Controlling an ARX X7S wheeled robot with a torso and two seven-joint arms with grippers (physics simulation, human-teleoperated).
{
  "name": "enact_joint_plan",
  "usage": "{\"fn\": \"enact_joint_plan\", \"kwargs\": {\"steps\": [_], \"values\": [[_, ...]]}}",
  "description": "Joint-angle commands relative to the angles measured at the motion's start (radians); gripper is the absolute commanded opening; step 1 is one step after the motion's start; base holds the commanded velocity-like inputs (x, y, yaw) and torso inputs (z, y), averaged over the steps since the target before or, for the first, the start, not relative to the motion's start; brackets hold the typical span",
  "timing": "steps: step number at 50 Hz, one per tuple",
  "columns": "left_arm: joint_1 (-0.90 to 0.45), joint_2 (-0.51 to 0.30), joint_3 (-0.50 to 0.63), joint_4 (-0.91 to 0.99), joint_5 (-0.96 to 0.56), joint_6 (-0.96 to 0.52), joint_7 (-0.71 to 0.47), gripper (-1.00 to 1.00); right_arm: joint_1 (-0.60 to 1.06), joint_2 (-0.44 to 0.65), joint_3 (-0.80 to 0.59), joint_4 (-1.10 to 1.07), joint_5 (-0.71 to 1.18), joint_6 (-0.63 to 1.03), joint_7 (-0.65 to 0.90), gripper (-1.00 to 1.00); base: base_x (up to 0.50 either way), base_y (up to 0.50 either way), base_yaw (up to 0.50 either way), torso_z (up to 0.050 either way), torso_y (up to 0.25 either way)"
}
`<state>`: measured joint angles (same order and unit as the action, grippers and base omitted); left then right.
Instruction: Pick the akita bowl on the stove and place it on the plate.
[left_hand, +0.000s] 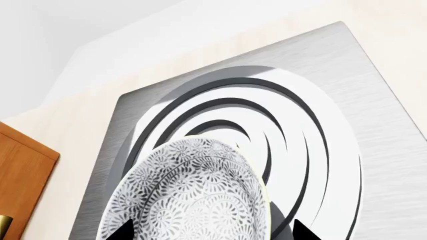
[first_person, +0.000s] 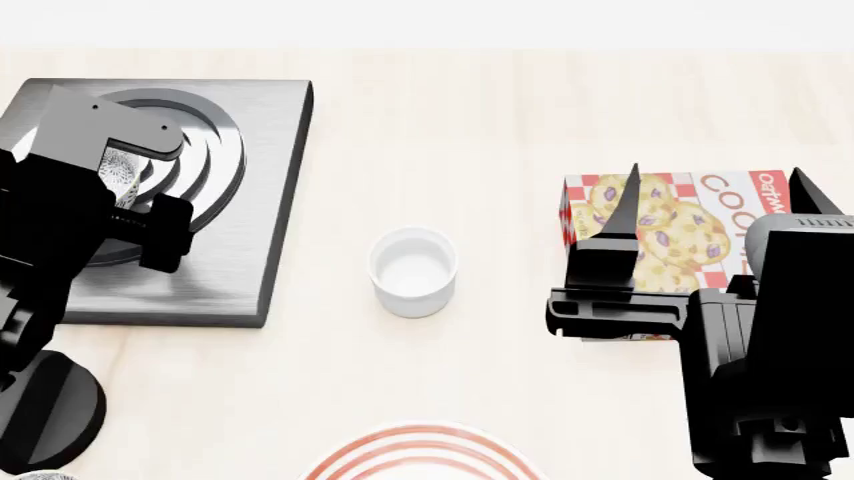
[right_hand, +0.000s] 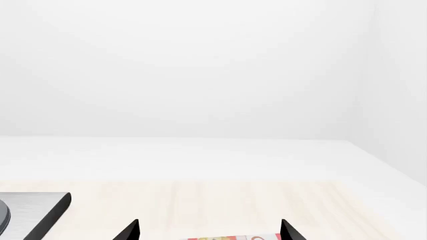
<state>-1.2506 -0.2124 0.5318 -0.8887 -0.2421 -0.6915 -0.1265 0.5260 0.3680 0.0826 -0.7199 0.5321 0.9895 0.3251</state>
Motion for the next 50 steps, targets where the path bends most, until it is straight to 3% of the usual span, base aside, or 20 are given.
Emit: {"fn": "enact_joint_plan", "kwargs": {"steps": [1, 50], "values": [[0.002, -0.003, 0.004, 0.003, -0.002, -0.002, 0.004, 1.00, 0.000, 0.002, -0.001, 0.001, 0.004, -0.002, 0.004, 1.00, 0.00, 0.00, 0.00, 0.000, 0.000], [0.008, -0.008, 0.018, -0.036, 0.002, 0.016, 0.006, 1.00, -0.003, 0.015, -0.011, 0.011, 0.016, -0.019, 0.016, 1.00, 0.00, 0.00, 0.00, 0.000, 0.000]]}}
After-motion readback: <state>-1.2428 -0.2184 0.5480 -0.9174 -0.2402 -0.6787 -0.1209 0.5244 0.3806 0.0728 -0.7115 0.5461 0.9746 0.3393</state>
